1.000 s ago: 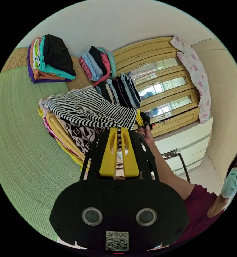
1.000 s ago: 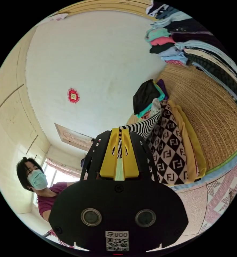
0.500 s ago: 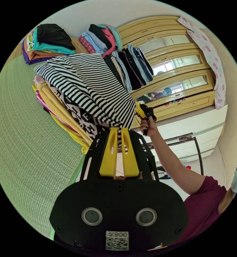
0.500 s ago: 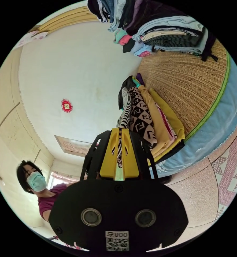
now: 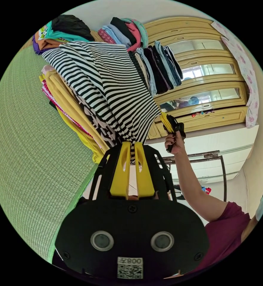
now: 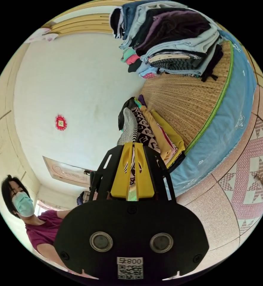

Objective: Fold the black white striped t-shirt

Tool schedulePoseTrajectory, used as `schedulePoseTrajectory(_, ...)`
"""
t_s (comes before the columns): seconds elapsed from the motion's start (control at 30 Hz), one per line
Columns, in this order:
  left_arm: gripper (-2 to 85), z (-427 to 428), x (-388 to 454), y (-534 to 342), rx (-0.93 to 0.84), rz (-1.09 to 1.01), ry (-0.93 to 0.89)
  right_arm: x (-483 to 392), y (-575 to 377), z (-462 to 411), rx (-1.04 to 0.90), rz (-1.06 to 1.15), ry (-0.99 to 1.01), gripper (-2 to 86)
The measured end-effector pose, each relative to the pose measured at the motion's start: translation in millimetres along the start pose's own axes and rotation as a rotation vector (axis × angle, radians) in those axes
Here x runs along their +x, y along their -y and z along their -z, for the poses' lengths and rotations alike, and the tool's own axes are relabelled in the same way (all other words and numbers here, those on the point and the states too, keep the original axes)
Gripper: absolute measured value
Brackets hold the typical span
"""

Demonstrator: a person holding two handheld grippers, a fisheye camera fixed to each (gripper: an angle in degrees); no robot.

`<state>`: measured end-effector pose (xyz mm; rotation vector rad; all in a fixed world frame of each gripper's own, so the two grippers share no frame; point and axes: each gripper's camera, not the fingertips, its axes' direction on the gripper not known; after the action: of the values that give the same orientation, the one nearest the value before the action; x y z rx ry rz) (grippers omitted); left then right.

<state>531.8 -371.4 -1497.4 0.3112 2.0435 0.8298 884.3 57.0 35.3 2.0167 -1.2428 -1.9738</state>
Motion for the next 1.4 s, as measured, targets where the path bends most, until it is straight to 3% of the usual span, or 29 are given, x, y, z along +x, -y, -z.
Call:
schedulePoseTrajectory(0.17, 2.3, -14, -5, -4, 0.007, 0.003, 0.0, -50, -30, 6, 0.152, 0.061, -0.161, 0.1)
schedulePoseTrajectory(0.3, 2.6, -26, -12, -10, 0.003, 0.015, -0.001, -71, -62, 4, 0.269, 0.092, -0.115, 0.1)
schedulePoseTrajectory(0.67, 4.3, -38, -14, -40, 0.007, -0.007, -0.006, -163, -134, -189, -0.194, 0.37, -0.338, 0.0)
schedulePoseTrajectory(0.9, 3.3, -33, -17, -78, -0.011, -0.039, -0.012, -192, -176, -218, -0.202, 0.429, -0.39, 0.1)
schedulePoseTrajectory(1.0, 2.6, -33, -18, -94, -0.033, -0.045, 0.013, -199, -194, -241, -0.237, 0.463, -0.499, 0.1)
schedulePoseTrajectory(1.1, 1.8, -25, -21, -114, -0.038, -0.048, 0.015, -201, -202, -245, -0.212, 0.43, -0.463, 0.1)
schedulePoseTrajectory(1.27, 0.6, 2, -35, -155, -0.082, -0.076, 0.167, -227, -218, -246, -0.171, 0.47, -0.472, 0.2)
schedulePoseTrajectory(1.4, 0.2, 32, -68, -201, -0.136, -0.034, 0.417, -263, -221, -247, -0.095, 0.57, -0.451, 0.7)
